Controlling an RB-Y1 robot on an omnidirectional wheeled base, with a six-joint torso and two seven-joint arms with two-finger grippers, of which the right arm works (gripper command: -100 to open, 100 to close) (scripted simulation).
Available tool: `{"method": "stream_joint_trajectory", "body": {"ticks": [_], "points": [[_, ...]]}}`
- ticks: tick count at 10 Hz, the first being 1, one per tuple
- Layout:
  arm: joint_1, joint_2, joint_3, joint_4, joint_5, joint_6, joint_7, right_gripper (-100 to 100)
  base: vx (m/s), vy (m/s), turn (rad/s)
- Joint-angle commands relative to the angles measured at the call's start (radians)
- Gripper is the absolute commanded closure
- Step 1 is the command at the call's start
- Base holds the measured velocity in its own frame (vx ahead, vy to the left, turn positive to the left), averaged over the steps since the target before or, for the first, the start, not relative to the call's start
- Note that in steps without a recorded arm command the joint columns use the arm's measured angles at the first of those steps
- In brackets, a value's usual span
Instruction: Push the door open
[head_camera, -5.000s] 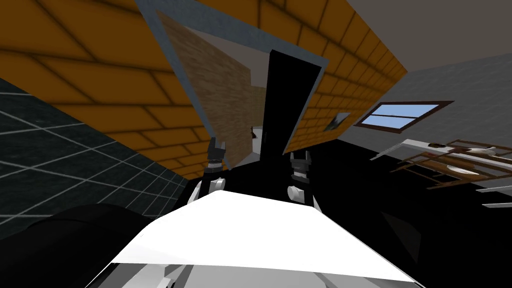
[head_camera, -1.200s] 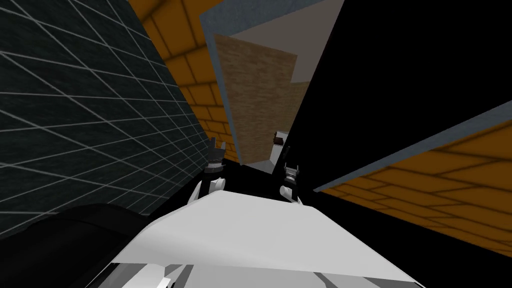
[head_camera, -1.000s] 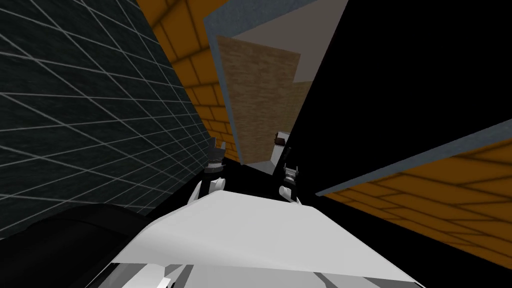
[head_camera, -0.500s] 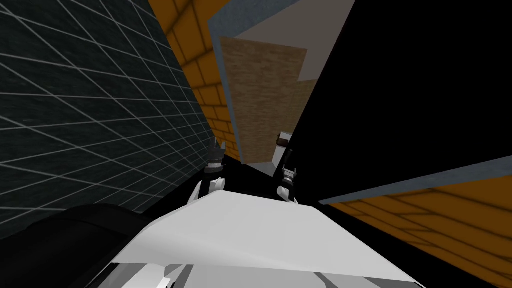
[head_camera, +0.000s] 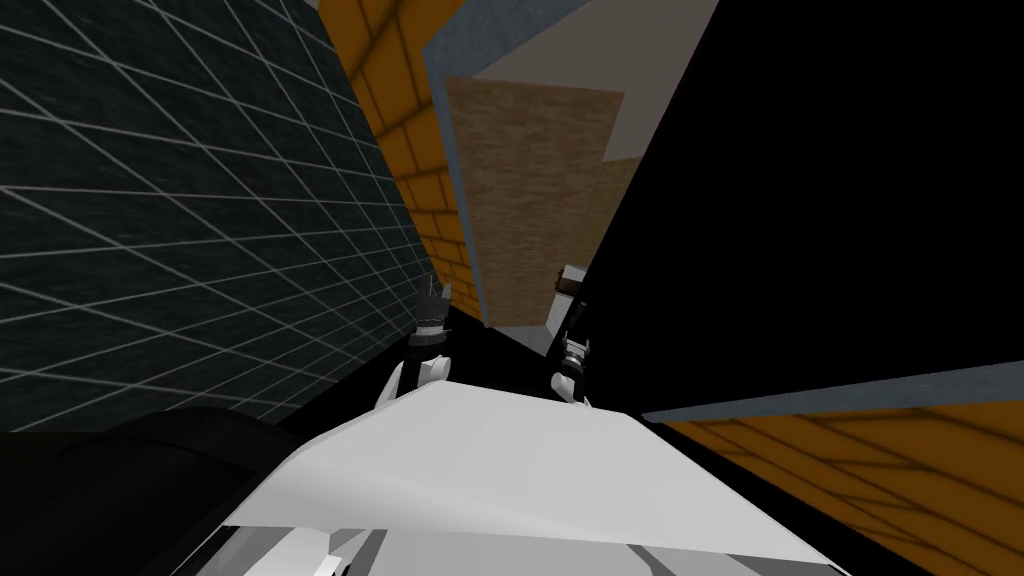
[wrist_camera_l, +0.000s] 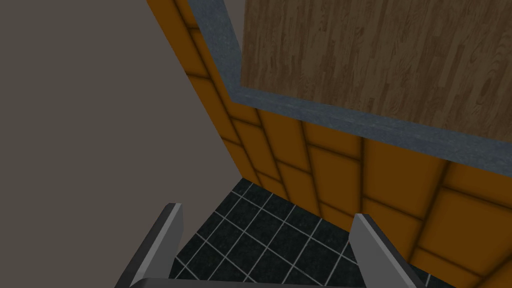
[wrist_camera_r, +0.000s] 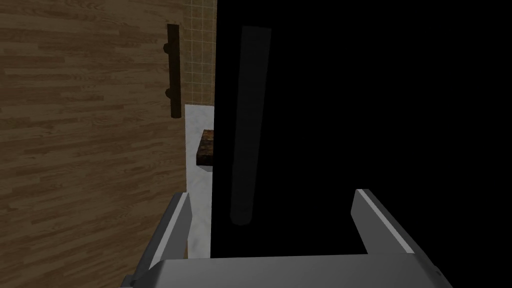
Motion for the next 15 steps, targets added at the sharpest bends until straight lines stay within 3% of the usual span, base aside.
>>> {"method": "stream_joint_trajectory", "body": {"ticks": [1, 3, 4, 5, 6, 9, 11, 13, 14, 15], "points": [[-0.009, 0.012, -0.001, 0.028, -0.010, -0.008, -0.019, -100, 0.029, -0.102, 0.176], [-0.025, 0.034, -0.003, 0.072, -0.027, -0.018, -0.048, -100, 0.033, -0.129, 0.158], [-0.024, 0.028, -0.003, 0.062, -0.023, -0.014, -0.037, -100, 0.014, -0.059, 0.037], [-0.022, 0.000, -0.004, 0.067, -0.025, -0.019, -0.044, -100, 0.073, -0.037, 0.014], [-0.020, -0.013, -0.004, 0.069, -0.026, -0.022, -0.048, -100, 0.157, -0.056, 0.043], [-0.014, -0.035, -0.005, 0.076, -0.029, -0.031, -0.061, -100, 0.190, -0.072, 0.034], [-0.010, -0.029, -0.006, 0.081, -0.031, -0.037, -0.069, -100, 0.202, -0.098, 0.032], [-0.005, -0.002, -0.007, 0.085, -0.032, -0.043, -0.077, -100, 0.192, -0.063, 0.037], [-0.010, -0.009, -0.007, 0.090, -0.032, -0.044, -0.075, -100, 0.080, -0.025, 0.009], [-0.010, -0.009, -0.007, 0.090, -0.032, -0.044, -0.075, 100, -0.010, 0.003, -0.005]]}}
